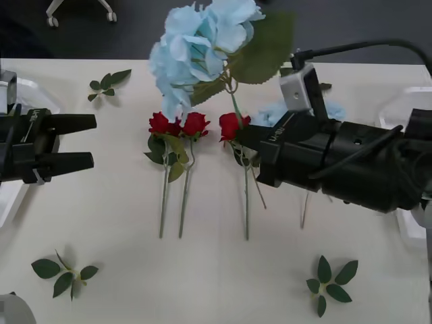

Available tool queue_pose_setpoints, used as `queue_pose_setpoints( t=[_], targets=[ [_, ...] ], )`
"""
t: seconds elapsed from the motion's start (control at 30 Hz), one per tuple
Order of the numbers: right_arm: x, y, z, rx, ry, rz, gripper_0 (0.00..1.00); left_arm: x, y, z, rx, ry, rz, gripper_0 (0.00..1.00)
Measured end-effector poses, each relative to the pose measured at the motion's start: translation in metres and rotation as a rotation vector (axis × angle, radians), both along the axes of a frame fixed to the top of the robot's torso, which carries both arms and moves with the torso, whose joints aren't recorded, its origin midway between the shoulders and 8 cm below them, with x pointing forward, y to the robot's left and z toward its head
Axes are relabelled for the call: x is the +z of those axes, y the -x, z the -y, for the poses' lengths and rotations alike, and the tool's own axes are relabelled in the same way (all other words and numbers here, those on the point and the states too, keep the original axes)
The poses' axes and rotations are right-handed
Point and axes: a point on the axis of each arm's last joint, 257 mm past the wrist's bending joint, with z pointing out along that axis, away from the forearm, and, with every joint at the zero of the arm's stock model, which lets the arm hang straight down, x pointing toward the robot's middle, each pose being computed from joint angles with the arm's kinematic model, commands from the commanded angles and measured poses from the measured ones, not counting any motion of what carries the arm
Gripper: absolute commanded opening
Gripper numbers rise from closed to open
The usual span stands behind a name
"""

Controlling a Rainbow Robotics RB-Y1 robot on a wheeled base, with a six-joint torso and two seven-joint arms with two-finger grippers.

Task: Put the red flowers into the right box and the blue flowers into the left box

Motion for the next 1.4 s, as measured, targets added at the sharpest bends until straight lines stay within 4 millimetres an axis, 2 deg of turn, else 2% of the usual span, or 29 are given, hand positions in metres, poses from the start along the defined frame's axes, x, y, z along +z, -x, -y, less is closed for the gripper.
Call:
queue_pose_setpoints(
  t=[0.1,0.13,0.27,0.4,0.57,0.7,0.9,1.03,1.13,1.4],
  targets=[
    [0.017,-0.002,-0.027,0.028,-0.094,0.061,0.00,-0.001,-0.012,0.004,-0.016,0.032,0.013,1.00],
    [0.016,0.000,-0.038,0.046,-0.109,0.070,0.00,0.000,-0.015,0.005,-0.022,0.042,0.013,1.00],
    [-0.017,0.013,-0.076,0.134,-0.081,0.048,0.00,0.002,-0.022,0.008,-0.041,0.065,0.012,1.00],
    [-0.037,0.009,-0.093,0.164,-0.045,0.037,0.00,-0.002,-0.020,0.020,-0.075,0.056,-0.001,1.00],
    [-0.026,-0.009,-0.105,0.149,-0.079,0.084,0.00,-0.007,-0.019,0.032,-0.093,0.060,-0.016,1.00],
    [-0.021,-0.013,-0.112,0.154,-0.090,0.105,0.00,-0.008,-0.018,0.035,-0.097,0.069,-0.020,1.00],
    [-0.011,-0.012,-0.117,0.168,-0.112,0.111,0.00,-0.024,-0.010,0.043,-0.125,0.052,-0.058,1.00],
    [0.016,-0.012,-0.120,0.171,-0.201,0.122,0.00,-0.033,-0.004,0.049,-0.145,0.037,-0.047,1.00],
    [0.029,-0.012,-0.122,0.176,-0.220,0.143,0.00,-0.035,-0.003,0.050,-0.155,0.025,-0.007,1.00],
    [0.039,-0.008,-0.129,0.201,-0.223,0.160,0.00,-0.035,-0.001,0.058,-0.167,0.044,-0.003,1.00]
  ],
)
